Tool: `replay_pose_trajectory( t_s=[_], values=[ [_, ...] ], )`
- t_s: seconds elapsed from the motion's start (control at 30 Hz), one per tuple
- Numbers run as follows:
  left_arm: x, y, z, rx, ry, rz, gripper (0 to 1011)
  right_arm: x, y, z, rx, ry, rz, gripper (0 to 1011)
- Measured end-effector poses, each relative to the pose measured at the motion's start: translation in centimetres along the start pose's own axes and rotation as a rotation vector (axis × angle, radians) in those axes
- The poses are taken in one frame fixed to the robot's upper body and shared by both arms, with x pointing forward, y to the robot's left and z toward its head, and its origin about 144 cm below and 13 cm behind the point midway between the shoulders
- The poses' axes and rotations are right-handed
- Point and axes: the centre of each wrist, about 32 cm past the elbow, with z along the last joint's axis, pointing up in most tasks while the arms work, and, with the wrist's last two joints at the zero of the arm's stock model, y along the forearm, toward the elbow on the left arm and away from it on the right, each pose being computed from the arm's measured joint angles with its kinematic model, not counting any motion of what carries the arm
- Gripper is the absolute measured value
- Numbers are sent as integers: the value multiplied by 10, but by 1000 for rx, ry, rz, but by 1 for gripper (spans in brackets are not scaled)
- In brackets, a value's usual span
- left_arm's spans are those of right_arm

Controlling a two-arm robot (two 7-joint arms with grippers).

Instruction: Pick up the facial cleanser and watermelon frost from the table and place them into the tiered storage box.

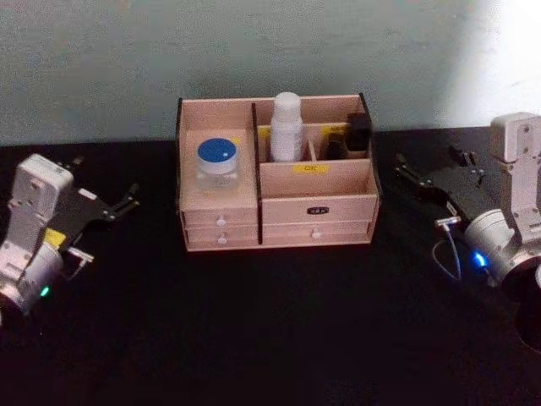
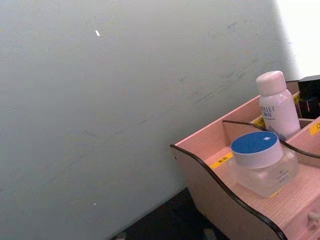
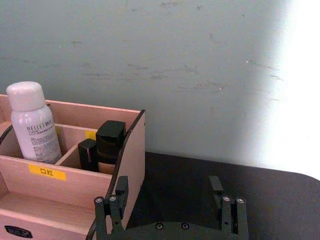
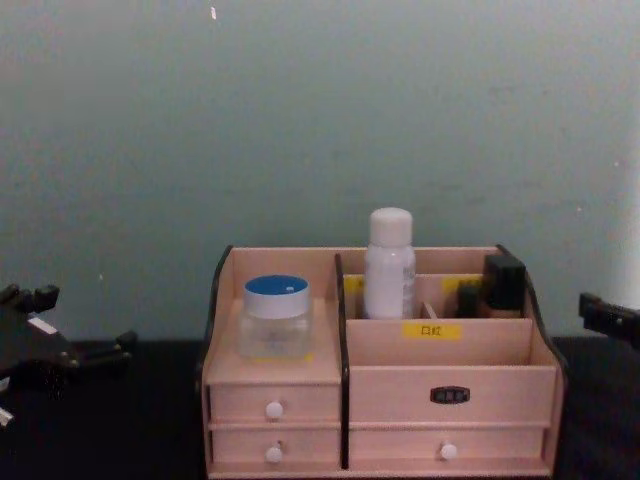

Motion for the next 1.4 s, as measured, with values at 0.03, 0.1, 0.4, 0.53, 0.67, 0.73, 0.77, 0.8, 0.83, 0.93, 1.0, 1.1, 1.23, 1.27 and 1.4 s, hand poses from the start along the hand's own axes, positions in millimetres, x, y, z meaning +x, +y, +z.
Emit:
replay_pose_trajectory(
  t_s=[0.03,0.1,0.4,0.53,0.67,0.73,0.77,0.8,0.83,0.93,1.0,1.1,1.23,1.27,1.4],
  values=[
    [0,0,0,0,0,0,1001,0,0,0,0,0,0,1003],
    [0,0,0,0,0,0,1001,0,0,0,0,0,0,1003],
    [0,0,0,0,0,0,1001,0,0,0,0,0,0,1003],
    [0,0,0,0,0,0,1001,0,0,0,0,0,0,1003],
    [0,0,0,0,0,0,1001,0,0,0,0,0,0,1003],
    [0,0,0,0,0,0,1001,0,0,0,0,0,0,1002],
    [0,0,0,0,0,0,1001,0,0,0,0,0,0,1002],
    [0,0,0,0,0,0,1001,0,0,0,0,0,0,1002],
    [0,0,0,0,0,0,1001,0,0,0,0,0,0,1002],
    [0,0,0,0,0,0,1001,0,0,0,0,0,0,1002],
    [0,0,0,0,0,0,1001,0,0,0,0,0,0,1002],
    [0,0,0,0,0,0,1001,0,0,0,0,0,0,1002],
    [0,0,0,0,0,0,1001,0,0,0,0,0,0,1003],
    [0,0,0,0,0,0,1001,0,0,0,0,0,0,1002],
    [0,0,0,0,0,0,1001,0,0,0,0,0,0,1003]
  ],
)
